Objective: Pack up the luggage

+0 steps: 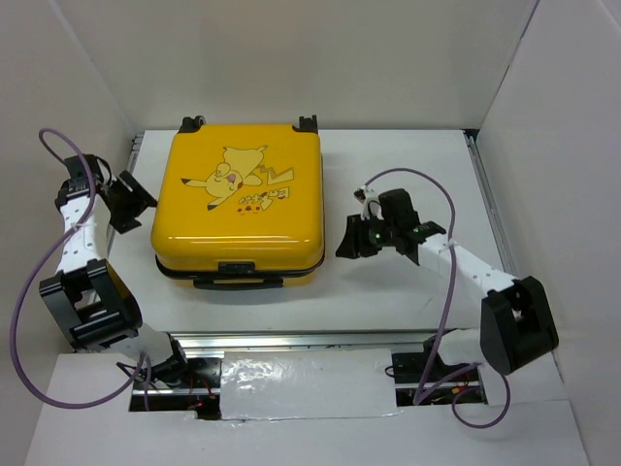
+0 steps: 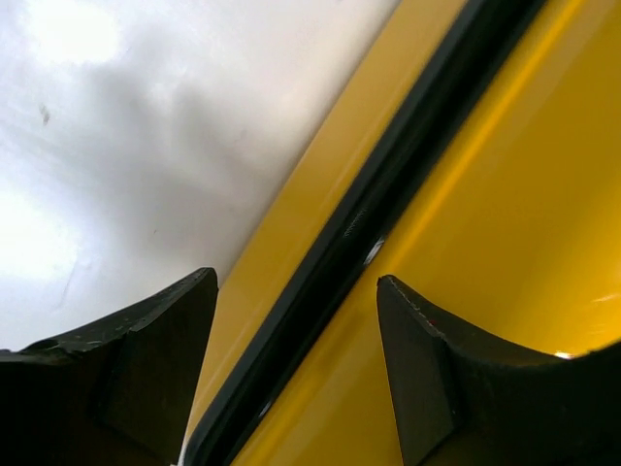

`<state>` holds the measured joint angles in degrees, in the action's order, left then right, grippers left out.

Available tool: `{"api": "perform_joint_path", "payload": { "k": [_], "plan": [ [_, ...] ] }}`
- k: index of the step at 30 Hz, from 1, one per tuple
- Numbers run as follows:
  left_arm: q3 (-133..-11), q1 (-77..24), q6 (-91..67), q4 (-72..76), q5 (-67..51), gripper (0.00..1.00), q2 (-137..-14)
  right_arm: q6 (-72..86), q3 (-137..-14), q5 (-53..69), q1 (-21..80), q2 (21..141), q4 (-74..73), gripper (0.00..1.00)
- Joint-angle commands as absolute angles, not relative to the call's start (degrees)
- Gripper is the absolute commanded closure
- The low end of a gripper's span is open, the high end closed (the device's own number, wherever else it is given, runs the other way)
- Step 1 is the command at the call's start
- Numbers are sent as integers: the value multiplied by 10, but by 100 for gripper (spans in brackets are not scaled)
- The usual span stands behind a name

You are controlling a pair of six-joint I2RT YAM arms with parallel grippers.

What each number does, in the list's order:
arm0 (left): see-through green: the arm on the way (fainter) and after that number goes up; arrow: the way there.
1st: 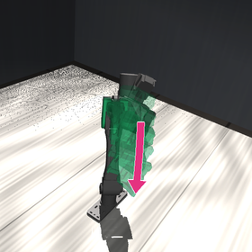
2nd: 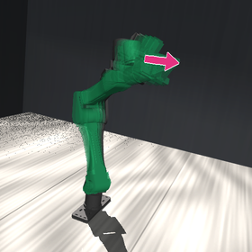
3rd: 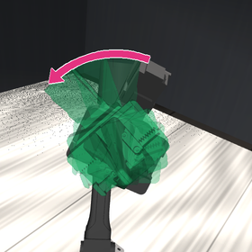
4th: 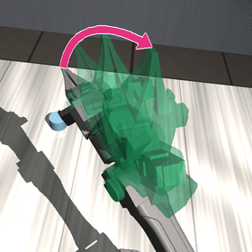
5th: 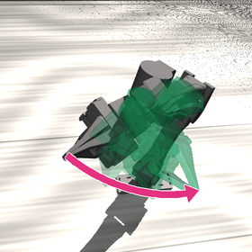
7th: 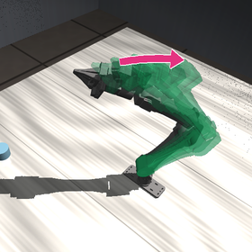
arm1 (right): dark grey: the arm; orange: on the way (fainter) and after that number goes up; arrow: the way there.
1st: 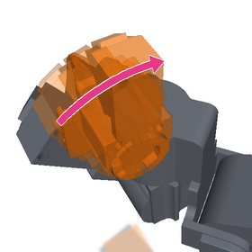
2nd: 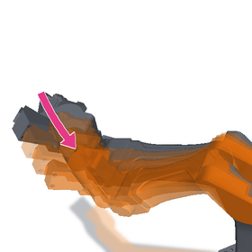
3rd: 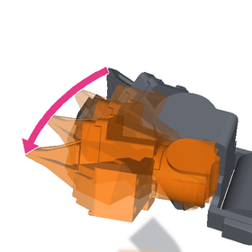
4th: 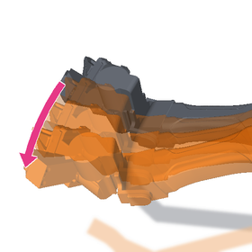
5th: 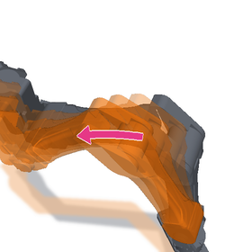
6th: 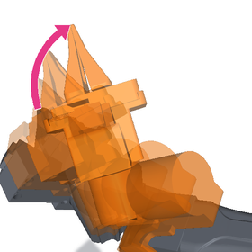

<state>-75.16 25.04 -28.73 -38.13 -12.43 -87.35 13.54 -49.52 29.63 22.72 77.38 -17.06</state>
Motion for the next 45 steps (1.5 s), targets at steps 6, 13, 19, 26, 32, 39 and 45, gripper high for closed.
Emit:
{"api": "perform_joint_path", "payload": {
  "k": [6, 13, 19, 26, 32, 39, 45],
  "plan": [
    [-703, 281, -311, -389, -150, 22, -841, 47, -334, 182, 288, 605, 22, 50],
    [-660, 313, -344, -368, -170, 21, -852, -8, -314, 158, 349, 588, 80, 53],
    [-613, 358, -372, -333, -202, 21, -846, 18, -398, 122, 384, 657, 91, 57],
    [-644, 361, -350, -323, -289, 25, -900, -10, -432, 112, 431, 670, 117, 60],
    [-657, 360, -348, -325, -278, 27, -871, -18, -477, 122, 449, 693, 88, 60],
    [-638, 360, -350, -346, -231, 33, -836, -11, -436, 85, 444, 651, 83, 58],
    [-612, 359, -367, -345, -194, 41, -808, -25, -338, 65, 411, 570, 120, 52]
  ]
}}
